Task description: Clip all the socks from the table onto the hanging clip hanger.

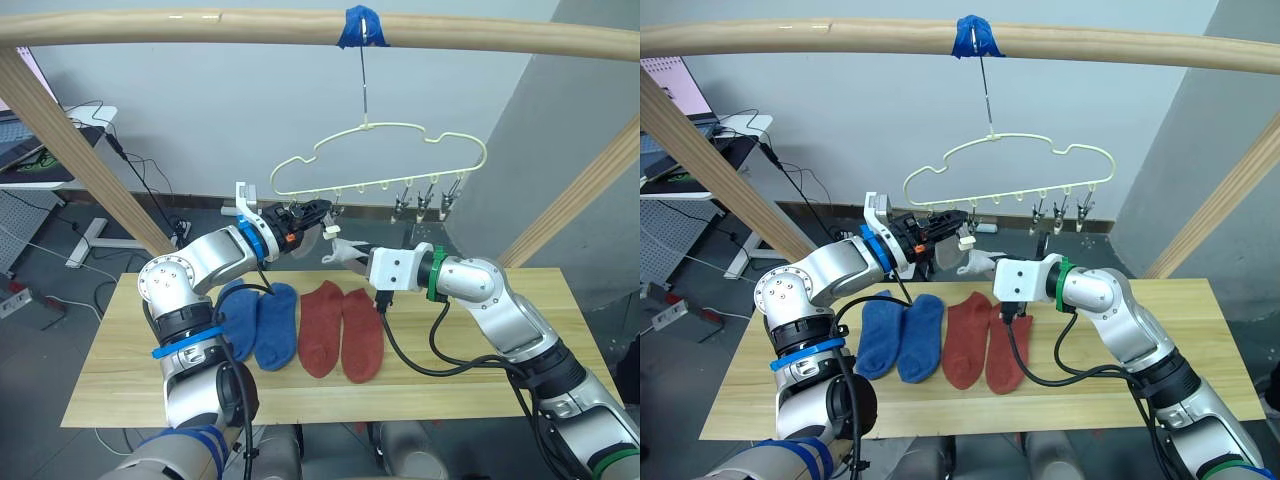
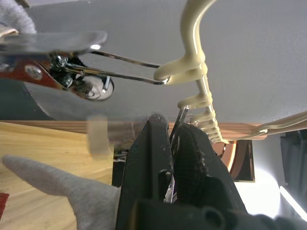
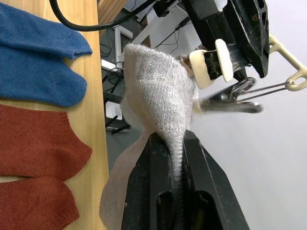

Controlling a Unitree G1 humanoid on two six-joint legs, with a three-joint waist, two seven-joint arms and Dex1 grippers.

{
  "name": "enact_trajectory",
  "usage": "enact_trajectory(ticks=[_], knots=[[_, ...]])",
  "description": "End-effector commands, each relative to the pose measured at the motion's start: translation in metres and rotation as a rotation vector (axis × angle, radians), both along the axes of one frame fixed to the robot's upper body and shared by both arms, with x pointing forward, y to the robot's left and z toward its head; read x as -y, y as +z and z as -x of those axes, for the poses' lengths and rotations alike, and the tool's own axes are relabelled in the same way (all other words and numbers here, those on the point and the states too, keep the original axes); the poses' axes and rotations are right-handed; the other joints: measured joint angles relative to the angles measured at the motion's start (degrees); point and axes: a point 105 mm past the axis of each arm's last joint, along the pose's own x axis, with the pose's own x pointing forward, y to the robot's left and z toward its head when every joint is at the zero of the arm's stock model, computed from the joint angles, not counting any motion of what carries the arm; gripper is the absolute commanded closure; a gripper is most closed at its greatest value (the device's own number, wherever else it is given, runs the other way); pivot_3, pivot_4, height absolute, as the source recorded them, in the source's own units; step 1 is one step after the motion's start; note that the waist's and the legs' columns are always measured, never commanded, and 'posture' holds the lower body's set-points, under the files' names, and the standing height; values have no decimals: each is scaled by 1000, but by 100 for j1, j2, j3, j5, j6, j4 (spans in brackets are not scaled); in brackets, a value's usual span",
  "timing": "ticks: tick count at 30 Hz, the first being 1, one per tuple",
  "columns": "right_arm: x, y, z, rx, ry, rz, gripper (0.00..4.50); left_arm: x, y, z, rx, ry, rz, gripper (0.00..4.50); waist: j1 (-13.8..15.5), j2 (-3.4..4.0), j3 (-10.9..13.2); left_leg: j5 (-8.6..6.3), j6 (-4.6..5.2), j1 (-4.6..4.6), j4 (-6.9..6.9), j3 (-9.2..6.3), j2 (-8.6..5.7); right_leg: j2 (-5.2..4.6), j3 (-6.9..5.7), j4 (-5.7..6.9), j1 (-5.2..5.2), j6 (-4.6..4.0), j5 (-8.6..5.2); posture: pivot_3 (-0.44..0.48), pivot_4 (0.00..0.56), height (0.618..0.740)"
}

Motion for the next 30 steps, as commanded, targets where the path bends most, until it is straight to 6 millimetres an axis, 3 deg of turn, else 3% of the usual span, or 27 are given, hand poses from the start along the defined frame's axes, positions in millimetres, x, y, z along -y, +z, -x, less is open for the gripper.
enact_trajectory(ticks=[1, 20, 30], knots=[[2, 22, 3, 78, 14, -30, 4500, -2, -1, 0, -1, -1, -1, 4370, 3, 0, 0, 0, 0, 0, 2, 0, 0, 0, 0, 0, 0, 0, 1, -155, 209, 740], [-5, 25, 12, 98, 56, -28, 4500, -2, -9, 0, -19, -2, -5, 4370, 6, 0, 0, -1, 1, -2, 24, 2, -1, 1, 3, 1, 5, 8, 9, -166, 217, 740], [-9, 26, 3, 106, 23, -38, 4500, 1, -6, 1, -6, -18, 8, 4370, 6, 0, 0, -1, 1, -3, 23, 2, -1, 1, 3, -1, 5, 8, 9, -164, 218, 740]])
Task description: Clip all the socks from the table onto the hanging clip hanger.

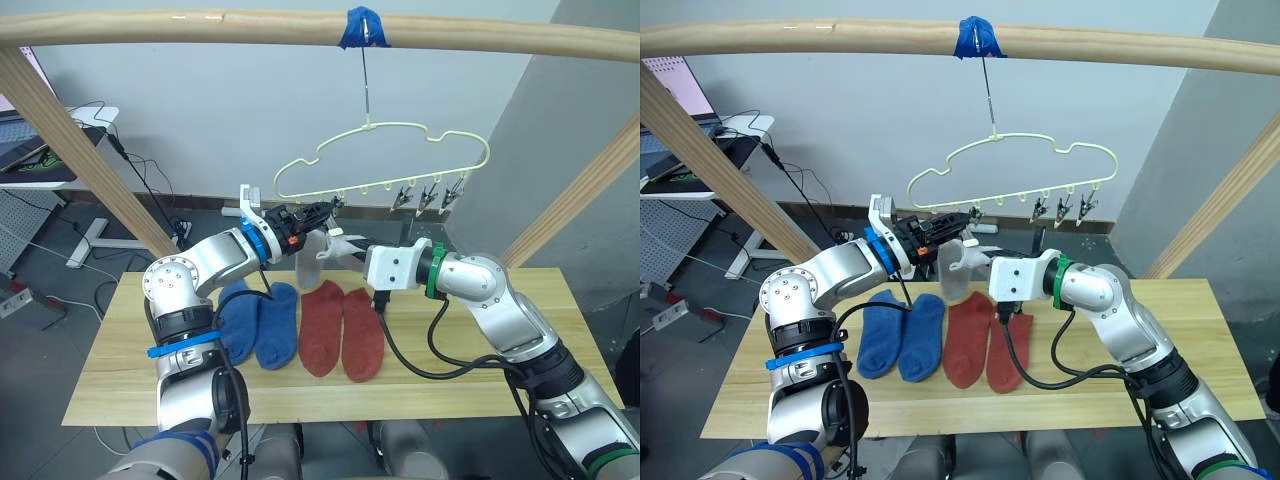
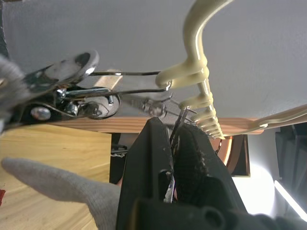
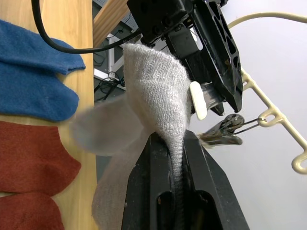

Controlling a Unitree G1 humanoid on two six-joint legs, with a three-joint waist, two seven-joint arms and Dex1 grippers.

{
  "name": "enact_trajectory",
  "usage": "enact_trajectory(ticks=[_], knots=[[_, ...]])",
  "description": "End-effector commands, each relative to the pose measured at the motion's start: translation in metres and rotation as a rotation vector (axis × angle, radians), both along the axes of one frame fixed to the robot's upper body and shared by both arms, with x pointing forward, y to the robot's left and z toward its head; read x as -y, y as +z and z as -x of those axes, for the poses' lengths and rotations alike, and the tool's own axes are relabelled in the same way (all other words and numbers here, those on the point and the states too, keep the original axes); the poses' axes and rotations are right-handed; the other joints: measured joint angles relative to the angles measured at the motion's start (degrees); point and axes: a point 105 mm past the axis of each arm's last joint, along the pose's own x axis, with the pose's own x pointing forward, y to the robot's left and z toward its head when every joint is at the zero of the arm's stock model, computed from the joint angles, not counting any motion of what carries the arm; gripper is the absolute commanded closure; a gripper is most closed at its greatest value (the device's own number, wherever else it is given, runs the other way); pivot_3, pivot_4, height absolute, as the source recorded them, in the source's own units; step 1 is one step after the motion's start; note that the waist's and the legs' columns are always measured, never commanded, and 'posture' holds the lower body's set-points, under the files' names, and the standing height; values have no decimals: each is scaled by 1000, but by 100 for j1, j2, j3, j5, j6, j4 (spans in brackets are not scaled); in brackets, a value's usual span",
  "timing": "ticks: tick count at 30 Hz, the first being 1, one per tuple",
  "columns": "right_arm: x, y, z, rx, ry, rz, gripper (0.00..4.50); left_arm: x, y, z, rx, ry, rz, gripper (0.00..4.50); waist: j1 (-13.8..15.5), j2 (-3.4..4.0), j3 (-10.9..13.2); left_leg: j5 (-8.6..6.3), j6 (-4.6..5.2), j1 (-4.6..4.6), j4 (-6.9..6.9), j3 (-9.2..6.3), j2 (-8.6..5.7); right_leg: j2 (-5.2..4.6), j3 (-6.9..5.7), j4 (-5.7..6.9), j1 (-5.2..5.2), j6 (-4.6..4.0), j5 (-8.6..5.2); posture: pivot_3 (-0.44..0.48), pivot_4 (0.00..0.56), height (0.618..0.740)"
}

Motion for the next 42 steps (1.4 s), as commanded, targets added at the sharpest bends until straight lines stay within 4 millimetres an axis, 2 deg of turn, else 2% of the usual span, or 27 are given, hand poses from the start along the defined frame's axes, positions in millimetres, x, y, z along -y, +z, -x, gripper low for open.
enact_trajectory(ticks=[1, 11, 13, 23, 25, 28, 32, 38, 40, 42], knots=[[0, 13, -3, 48, -8, -27, 4500, -2, -2, 2, -4, -4, -8, 4370, 2, 0, 0, 0, 0, 0, 0, 0, 0, 0, 0, 0, 0, 0, 0, -164, 218, 740], [0, 16, -9, 60, -30, -43, 4500, 1, 5, 8, 81, -37, -31, 4370, 0, 0, 0, 0, 0, -2, 0, 0, 0, 0, 0, -3, 0, 0, 0, -171, 212, 740], [0, 16, -9, 58, -29, -43, 4500, 1, 6, 9, 90, -37, -23, 3641, 1, 0, 0, 0, 0, -2, -1, 0, 0, 0, 0, -3, 0, 0, 0, -171, 212, 740], [0, 15, -8, 50, -23, -46, 4500, 1, 12, 14, 108, -59, 1, 602, 6, 0, 1, 0, 0, -4, -1, -1, 0, -1, 0, -4, -1, 0, 0, -166, 206, 740], [-2, 13, -8, 31, -19, -59, 4500, -4, 15, 17, 137, -58, -30, 10, 1, 0, 0, 0, 0, -4, -1, -1, 0, -1, 0, -4, -1, 0, 0, -154, 194, 740], [-5, 10, -10, -19, -17, -100, 4500, -15, 19, 34, 215, -91, -146, 10, -48, 0, 0, 0, -1, -4, -4, 0, 4, 2, 1, -2, -5, 0, 0, -129, 176, 740], [-1, 1, -11, -101, -20, -132, 3421, -29, 22, 48, 272, -98, -226, 0, 10, -1, 0, 0, -1, -4, -3, -3, 3, 0, 0, 0, -5, -2, 1, -103, 160, 740], [8, -5, -12, -147, -35, -137, 1393, -35, 25, 58, 316, -118, -261, 0, 119, -1, -1, 0, -1, -7, -1, -4, 0, -3, -2, -2, -5, -25, 14, -82, 145, 740], [24, -14, -10, -176, -69, -126, 758, -41, 20, 69, 336, -122, -313, 0, 158, -6, -7, 0, -2, -7, -2, -3, 0, -3, -2, -4, -5, -24, 14, -82, 145, 740], [38, -20, -8, -231, -130, -176, 19, -46, 18, 71, 363, -77, -354, 0, 182, -6, -8, -1, -3, -8, -5, -1, 1, -4, -1, -10, -5, -32, 19, -79, 143, 740]])
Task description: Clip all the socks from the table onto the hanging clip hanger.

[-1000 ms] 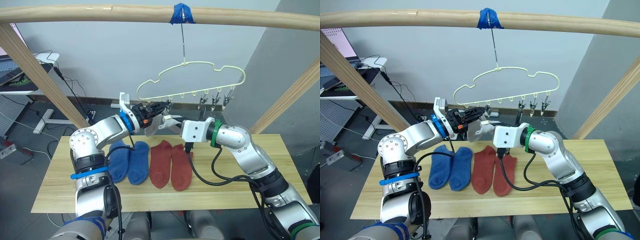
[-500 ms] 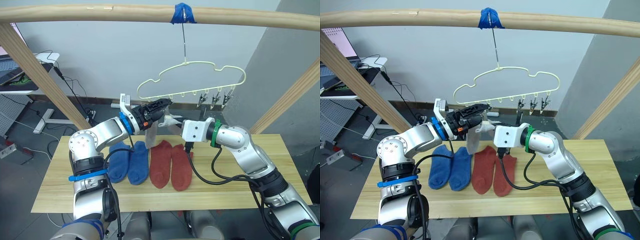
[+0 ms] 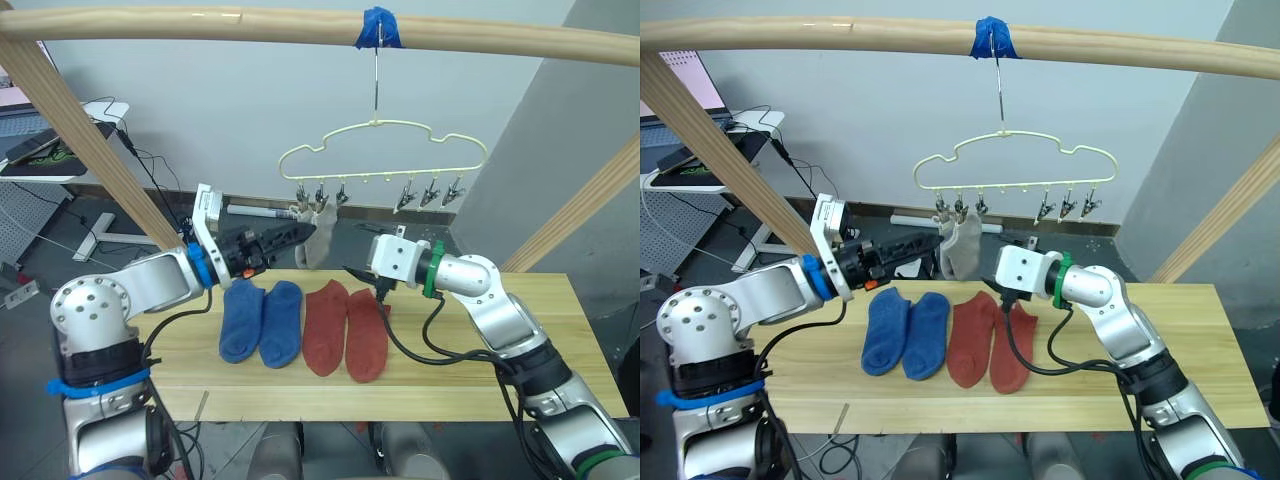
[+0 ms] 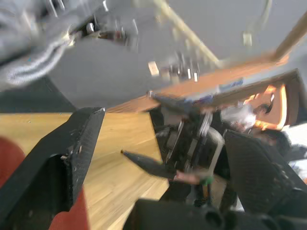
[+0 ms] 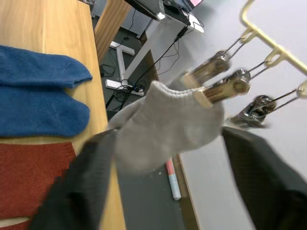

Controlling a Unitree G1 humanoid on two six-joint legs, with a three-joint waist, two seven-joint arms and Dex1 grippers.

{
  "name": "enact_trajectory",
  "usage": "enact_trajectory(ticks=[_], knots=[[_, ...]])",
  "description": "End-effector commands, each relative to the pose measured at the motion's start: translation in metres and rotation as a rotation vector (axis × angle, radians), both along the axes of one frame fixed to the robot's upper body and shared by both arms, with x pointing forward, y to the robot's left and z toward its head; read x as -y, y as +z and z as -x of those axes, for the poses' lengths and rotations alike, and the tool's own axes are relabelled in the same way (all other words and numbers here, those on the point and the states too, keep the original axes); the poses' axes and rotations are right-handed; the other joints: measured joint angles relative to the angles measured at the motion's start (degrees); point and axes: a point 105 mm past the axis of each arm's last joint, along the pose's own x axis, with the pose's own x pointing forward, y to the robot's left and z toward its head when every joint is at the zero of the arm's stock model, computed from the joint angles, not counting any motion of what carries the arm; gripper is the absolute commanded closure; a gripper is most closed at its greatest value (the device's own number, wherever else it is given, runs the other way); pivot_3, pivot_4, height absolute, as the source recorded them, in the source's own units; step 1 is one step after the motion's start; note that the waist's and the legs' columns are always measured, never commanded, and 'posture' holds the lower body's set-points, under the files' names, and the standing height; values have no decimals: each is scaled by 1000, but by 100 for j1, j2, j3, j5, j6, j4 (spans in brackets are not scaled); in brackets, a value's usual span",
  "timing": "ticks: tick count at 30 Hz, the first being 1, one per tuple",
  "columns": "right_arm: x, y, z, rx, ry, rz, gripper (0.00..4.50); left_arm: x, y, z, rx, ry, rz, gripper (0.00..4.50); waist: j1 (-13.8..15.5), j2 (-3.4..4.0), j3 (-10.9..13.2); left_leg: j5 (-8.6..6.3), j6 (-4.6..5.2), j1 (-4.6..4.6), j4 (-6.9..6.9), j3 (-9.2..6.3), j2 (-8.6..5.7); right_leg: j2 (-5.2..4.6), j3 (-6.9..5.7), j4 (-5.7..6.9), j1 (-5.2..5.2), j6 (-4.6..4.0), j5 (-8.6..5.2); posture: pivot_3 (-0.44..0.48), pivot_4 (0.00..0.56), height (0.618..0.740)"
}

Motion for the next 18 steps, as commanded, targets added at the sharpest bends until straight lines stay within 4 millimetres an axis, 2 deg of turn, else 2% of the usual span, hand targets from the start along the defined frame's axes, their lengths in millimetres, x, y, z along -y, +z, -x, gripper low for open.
enact_trajectory(ticks=[1, 3, 5, 8, 11, 12, 14, 17, 18], knots=[[25, 2, 1, -69, -108, -106, 19, -4, 8, 3, 135, 74, -85, 0, 27, 0, 0, -1, -2, 0, 0, -1, 1, 0, 0, 1, 0, -2, 0, -78, 142, 740], [39, -3, 2, -170, -217, -223, 19, -9, -1, -6, 206, 202, -255, 0, 39, 0, 0, -1, -3, -3, 2, -2, 2, 0, -1, 1, -2, -6, 3, -77, 142, 740], [48, -1, 8, -254, -283, -370, 19, -16, -3, -15, 293, 353, -346, 0, 47, 1, -1, -1, -3, -2, 2, 0, 2, 0, 1, 2, -2, -10, 6, -79, 142, 740], [51, 2, 19, -360, -271, -451, 19, -11, -7, -15, 350, 357, -385, 0, 59, 1, -1, 0, -4, -1, 5, 6, 2, 0, 5, 0, 0, -13, 13, -80, 144, 740], [55, 5, 20, -376, -309, -483, 19, -8, -8, -16, 374, 354, -372, 0, 44, 1, -1, 2, -2, 2, 11, 10, 4, 2, 2, 0, 0, -3, 13, -84, 148, 740], [61, 14, 24, -411, -318, -596, 19, 7, -16, -9, 416, 252, -402, 0, 36, 1, -2, 2, -1, 3, 12, 10, 6, 5, 1, 0, 0, 1, 11, -102, 154, 740], [68, 25, 36, -467, -286, -768, 19, 33, -23, 3, 469, 111, -350, 0, 30, 7, -6, 4, 2, 2, 11, 11, 8, 7, 2, -1, -1, 1, 11, -115, 158, 740], [77, 23, 42, -444, -325, -774, 19, 47, -13, 3, 637, 86, -311, 0, 34, 10, -7, 3, 2, -7, 11, 13, 5, 6, 7, -11, 1, -3, 14, -134, 162, 740], [77, 21, 45, -428, -330, -748, 5, 52, -12, 1, 699, 83, -315, 187, 27, 9, -7, 3, 2, -11, 11, 14, 5, 5, 7, -19, 1, -4, 17, -143, 166, 740]])
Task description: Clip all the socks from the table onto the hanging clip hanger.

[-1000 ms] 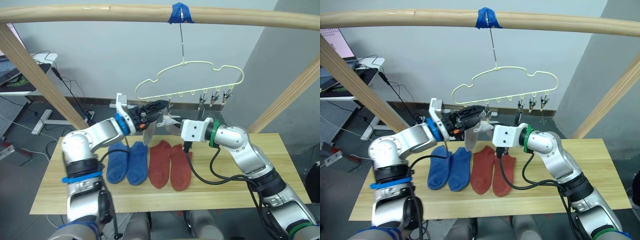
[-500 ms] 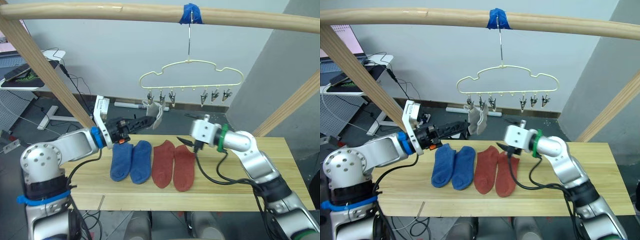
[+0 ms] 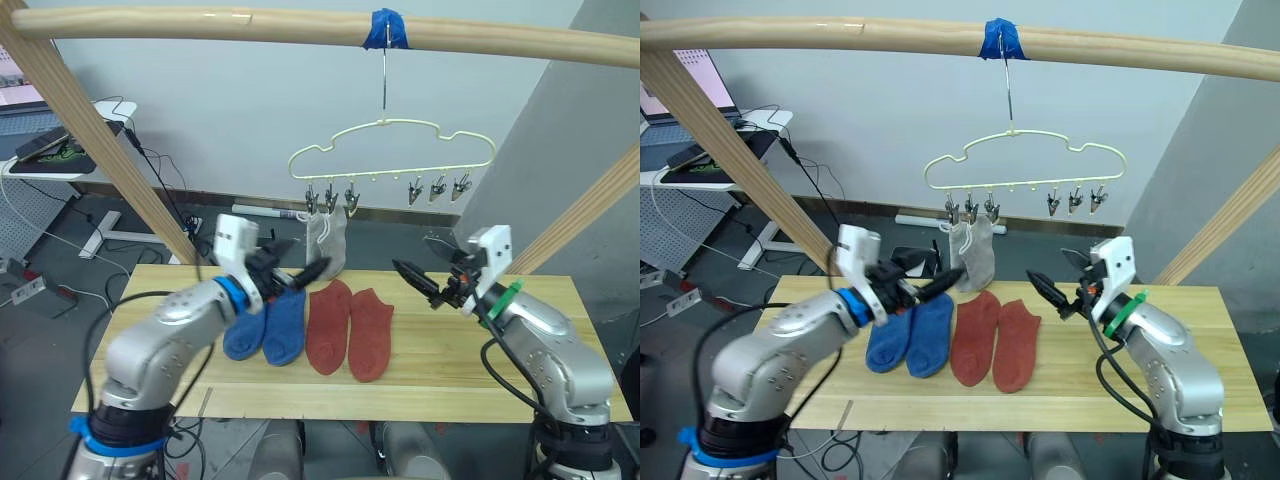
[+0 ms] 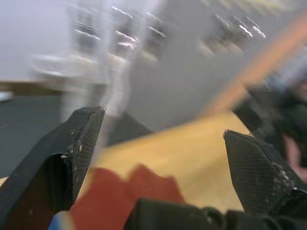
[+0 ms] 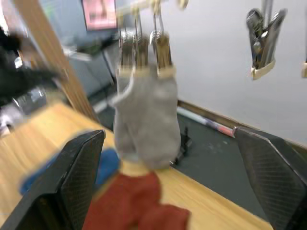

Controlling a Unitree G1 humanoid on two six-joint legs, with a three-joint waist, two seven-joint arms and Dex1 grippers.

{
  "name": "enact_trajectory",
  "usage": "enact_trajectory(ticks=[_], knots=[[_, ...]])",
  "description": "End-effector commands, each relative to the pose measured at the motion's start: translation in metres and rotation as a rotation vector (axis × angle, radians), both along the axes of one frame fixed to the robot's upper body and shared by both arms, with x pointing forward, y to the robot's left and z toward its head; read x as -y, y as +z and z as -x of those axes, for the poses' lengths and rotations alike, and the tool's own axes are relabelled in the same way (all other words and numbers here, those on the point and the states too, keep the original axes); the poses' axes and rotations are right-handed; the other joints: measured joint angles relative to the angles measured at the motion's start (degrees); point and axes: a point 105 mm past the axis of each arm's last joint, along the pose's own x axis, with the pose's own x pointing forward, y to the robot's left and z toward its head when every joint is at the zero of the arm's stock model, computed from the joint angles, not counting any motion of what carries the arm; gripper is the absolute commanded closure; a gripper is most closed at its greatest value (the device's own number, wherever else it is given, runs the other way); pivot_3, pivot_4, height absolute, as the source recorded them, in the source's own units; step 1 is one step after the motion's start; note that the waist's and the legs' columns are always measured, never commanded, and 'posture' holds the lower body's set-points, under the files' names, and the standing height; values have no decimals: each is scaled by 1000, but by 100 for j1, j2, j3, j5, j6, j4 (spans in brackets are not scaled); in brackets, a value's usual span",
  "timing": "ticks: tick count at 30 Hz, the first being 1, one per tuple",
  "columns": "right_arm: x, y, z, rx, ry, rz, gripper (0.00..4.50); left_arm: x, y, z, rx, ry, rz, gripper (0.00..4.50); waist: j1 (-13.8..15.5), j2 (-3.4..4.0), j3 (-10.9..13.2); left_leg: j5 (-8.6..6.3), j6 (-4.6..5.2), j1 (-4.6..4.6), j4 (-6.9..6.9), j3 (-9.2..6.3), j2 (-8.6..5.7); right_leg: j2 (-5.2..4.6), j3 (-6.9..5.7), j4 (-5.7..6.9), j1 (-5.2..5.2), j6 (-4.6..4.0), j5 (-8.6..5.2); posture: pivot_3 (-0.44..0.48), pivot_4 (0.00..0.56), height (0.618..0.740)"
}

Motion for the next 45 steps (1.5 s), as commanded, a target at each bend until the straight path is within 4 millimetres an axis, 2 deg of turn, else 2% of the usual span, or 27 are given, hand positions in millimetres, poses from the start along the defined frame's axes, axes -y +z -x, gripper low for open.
enact_trajectory(ticks=[1, 2, 5, 11, 16, 19, 28, 45], knots=[[3, 10, 11, 72, -11, 43, 0, 16, 25, 0, 251, -59, 11, 389, -10, 0, 0, 0, 0, 1, 0, 3, 1, -1, 1, -1, 0, 0, 0, -143, 166, 740], [2, 9, 13, 79, -15, 62, 0, 21, 23, -2, 304, -64, -16, 556, -14, 1, -1, 0, 1, 3, -1, 5, 2, 0, 1, -2, -1, 3, -2, -153, 172, 740], [-4, 14, 15, 100, -10, 66, 0, 27, 24, -14, 347, -13, 16, 1459, -46, 15, -8, 0, 2, 9, 0, 12, 5, 2, 5, 2, 0, 10, -7, -166, 177, 740], [-11, 19, 16, 111, 5, 49, 0, 39, 20, -22, 419, -22, -11, 1459, -94, 15, -8, 1, 3, 9, 3, 13, 5, 3, 7, 4, -1, 14, -4, -176, 183, 740], [-22, 29, 24, 132, 129, -1, 0, 52, 16, -53, 441, 110, 2, 1459, -99, 14, -7, 0, 3, 5, 7, 9, 3, 4, 6, 1, 1, 19, -2, -191, 188, 740], [-24, 34, 24, 138, 163, -35, 0, 56, 9, -61, 463, 125, -28, 1459, -129, 14, -7, 0, 4, 3, 10, 9, 1, 4, 7, -3, 3, 25, 1, -199, 187, 740], [-32, 42, 28, 146, 216, -49, 0, 39, 6, -73, 466, 210, -21, 1459, -217, 14, -7, -1, 5, 5, 8, 5, 3, 7, 6, 2, 2, 25, 1, -203, 184, 740], [-33, 46, 30, 149, 236, -31, 0, 37, 8, -91, 468, 273, -4, 1459, -290, 14, -7, 0, 5, 3, 10, 5, 2, 8, 7, 1, 2, 29, 2, -219, 177, 740]])
